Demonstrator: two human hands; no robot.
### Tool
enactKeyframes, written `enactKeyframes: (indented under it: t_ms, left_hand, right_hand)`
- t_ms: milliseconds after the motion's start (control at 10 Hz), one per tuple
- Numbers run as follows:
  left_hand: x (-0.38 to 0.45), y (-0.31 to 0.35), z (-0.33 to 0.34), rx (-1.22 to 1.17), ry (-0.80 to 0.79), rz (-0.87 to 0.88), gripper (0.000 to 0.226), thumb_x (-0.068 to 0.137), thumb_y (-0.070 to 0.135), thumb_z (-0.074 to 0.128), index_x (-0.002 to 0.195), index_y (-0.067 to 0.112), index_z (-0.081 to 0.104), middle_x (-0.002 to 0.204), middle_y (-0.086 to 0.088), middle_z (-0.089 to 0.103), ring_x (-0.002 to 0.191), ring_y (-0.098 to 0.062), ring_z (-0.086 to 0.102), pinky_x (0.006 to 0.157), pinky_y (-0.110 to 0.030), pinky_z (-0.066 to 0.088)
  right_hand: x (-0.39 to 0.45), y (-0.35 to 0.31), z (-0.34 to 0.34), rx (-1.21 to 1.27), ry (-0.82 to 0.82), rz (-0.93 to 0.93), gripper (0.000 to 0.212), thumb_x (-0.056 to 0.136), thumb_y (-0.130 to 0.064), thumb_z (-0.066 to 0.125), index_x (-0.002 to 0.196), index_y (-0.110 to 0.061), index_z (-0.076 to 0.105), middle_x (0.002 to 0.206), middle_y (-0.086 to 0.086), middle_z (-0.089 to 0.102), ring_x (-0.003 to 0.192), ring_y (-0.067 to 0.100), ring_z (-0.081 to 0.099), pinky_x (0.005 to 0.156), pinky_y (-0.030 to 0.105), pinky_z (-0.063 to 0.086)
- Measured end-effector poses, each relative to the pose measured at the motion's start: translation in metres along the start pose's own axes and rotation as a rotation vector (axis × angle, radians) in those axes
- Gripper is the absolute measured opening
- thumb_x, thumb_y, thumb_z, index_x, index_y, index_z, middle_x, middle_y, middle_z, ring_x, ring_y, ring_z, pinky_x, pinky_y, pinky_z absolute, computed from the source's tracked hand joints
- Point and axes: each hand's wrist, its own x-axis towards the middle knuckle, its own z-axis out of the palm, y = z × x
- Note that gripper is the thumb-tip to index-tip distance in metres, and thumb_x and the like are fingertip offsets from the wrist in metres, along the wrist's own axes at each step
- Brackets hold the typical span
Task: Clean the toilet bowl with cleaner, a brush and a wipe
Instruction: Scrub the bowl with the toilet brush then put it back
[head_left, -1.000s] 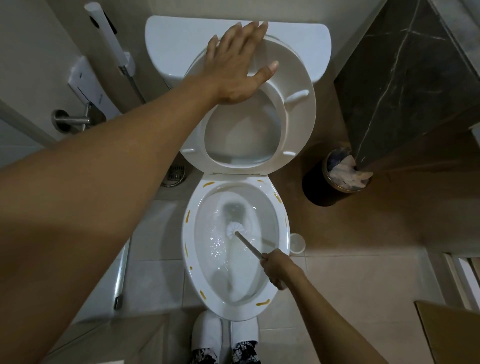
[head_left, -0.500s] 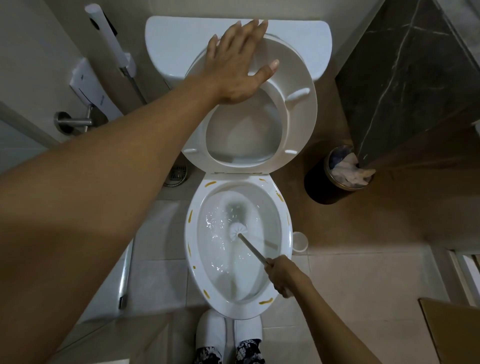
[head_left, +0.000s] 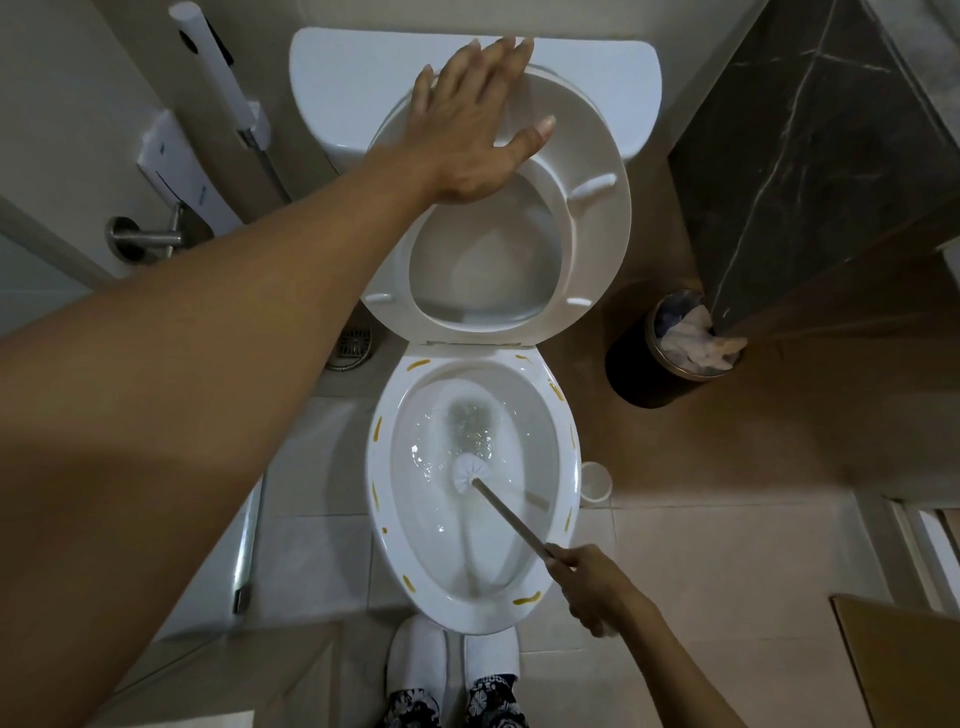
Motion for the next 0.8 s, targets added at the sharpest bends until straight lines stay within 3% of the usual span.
enactKeyframes:
  t_ms: [200, 600, 800]
  left_hand:
    - [0.0, 0.0, 0.0, 0.004, 0.0, 0.001, 0.071, 0.097, 0.058, 0.024, 0.152, 0.022, -0.001, 0.16, -0.002, -0.002, 0.147, -0.024, -0.005, 0.116, -0.05, -0.003]
    - [0.0, 0.0, -0.001, 0.004, 0.003, 0.004, 0.071, 0.097, 0.057, 0.024, 0.152, 0.021, 0.0, 0.16, -0.003, 0.0, 0.147, -0.025, -0.004, 0.115, -0.05, -0.002]
    - [0.001, -0.001, 0.0, 0.004, 0.006, 0.008, 0.072, 0.096, 0.058, 0.024, 0.152, 0.021, 0.001, 0.16, -0.002, 0.0, 0.147, -0.025, -0.003, 0.116, -0.05, -0.002]
  right_hand:
    - [-0.015, 0.017, -0.001, -0.08, -0.058, -0.001, 0.037, 0.101, -0.03, 0.04, 0.138, -0.034, 0.047, 0.057, -0.003, 0.038, 0.041, 0.009, 0.029, 0.039, 0.02, 0.024]
    - [0.034, -0.068, 0.002, -0.087, 0.021, -0.094, 0.035, 0.1, -0.035, 0.042, 0.131, -0.024, 0.054, 0.07, 0.001, 0.045, 0.05, 0.014, 0.037, 0.042, 0.021, 0.033]
    - [-0.007, -0.047, -0.014, -0.312, -0.048, -0.047, 0.035, 0.102, -0.034, 0.041, 0.132, -0.023, 0.053, 0.062, -0.004, 0.043, 0.042, 0.008, 0.036, 0.036, 0.018, 0.03]
